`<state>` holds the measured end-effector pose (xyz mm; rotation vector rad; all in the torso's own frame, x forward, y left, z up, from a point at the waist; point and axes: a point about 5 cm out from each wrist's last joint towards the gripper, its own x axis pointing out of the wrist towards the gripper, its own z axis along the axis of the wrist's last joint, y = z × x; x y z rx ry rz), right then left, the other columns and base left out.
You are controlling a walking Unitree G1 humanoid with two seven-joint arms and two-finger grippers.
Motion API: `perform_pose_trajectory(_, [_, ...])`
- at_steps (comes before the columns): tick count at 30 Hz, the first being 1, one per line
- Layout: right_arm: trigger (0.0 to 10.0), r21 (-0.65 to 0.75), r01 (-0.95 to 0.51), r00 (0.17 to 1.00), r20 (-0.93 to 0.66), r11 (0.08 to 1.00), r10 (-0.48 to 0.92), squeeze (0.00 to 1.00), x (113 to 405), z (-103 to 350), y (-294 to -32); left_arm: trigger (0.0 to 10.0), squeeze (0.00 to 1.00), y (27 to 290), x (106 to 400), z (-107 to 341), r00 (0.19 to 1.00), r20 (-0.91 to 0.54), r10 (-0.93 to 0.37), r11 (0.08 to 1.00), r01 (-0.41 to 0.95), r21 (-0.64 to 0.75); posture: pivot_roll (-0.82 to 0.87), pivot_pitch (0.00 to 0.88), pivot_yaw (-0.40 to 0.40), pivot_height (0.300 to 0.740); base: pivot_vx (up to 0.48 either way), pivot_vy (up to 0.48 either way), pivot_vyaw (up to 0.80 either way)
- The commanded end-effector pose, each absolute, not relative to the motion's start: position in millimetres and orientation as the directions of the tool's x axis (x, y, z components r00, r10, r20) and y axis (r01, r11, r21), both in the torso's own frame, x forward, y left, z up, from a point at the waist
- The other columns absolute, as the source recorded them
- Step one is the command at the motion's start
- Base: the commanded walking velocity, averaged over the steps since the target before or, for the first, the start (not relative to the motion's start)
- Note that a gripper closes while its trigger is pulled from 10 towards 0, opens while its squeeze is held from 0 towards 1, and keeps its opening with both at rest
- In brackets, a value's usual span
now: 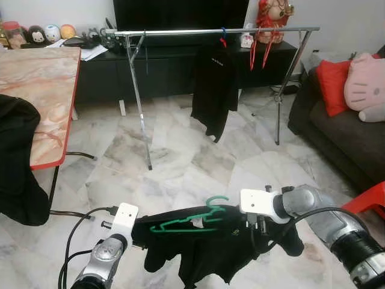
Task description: Hang hanger
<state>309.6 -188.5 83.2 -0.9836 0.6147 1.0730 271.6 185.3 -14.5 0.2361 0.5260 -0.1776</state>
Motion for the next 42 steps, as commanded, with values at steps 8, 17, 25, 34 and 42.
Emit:
perform_pose_trajectory(8, [0.0, -0.467, -0.868, 0.496, -0.824, 0.167, 0.273, 0.00, 319, 89, -208, 10.0, 0.00, 196, 271, -14, 0.841, -0.536, -0.076, 0.959, 0.210, 0.192, -0.02, 0.000, -0.097, 0.740, 0.000, 0.000, 0.00])
perform_pose_trajectory(17, [0.0, -0.488, -0.853, 0.520, -0.819, 0.183, 0.242, 0.00, 316, 69, -191, 10.0, 0.00, 173, 290, 10, 0.854, -0.450, -0.261, 0.941, 0.329, 0.081, -0.02, 0.000, -0.098, 0.740, 0.000, 0.000, 0.00])
perform_pose_trajectory(25, [0.0, -0.511, -0.829, 0.554, -0.804, 0.226, 0.217, 0.00, 316, 60, -185, 10.0, 0.00, 147, 297, 33, 0.795, -0.388, -0.466, 0.869, 0.494, -0.031, -0.02, 0.000, -0.091, 0.740, 0.000, 0.000, 0.00])
perform_pose_trajectory(34, [0.0, -0.487, -0.671, 0.702, -0.660, 0.559, 0.268, 0.00, 331, 59, -162, 10.0, 0.00, 112, 286, 65, 0.623, -0.305, -0.720, 0.683, 0.715, -0.150, 0.00, 0.000, -0.083, 0.740, 0.000, 0.000, 0.00])
perform_pose_trajectory(42, [0.0, -0.391, -0.636, 0.728, -0.590, 0.666, 0.349, 0.00, 336, 62, -143, 10.0, 0.00, 102, 280, 75, 0.569, -0.295, -0.767, 0.627, 0.763, -0.158, 0.00, 0.000, -0.079, 0.740, 0.000, 0.000, 0.00])
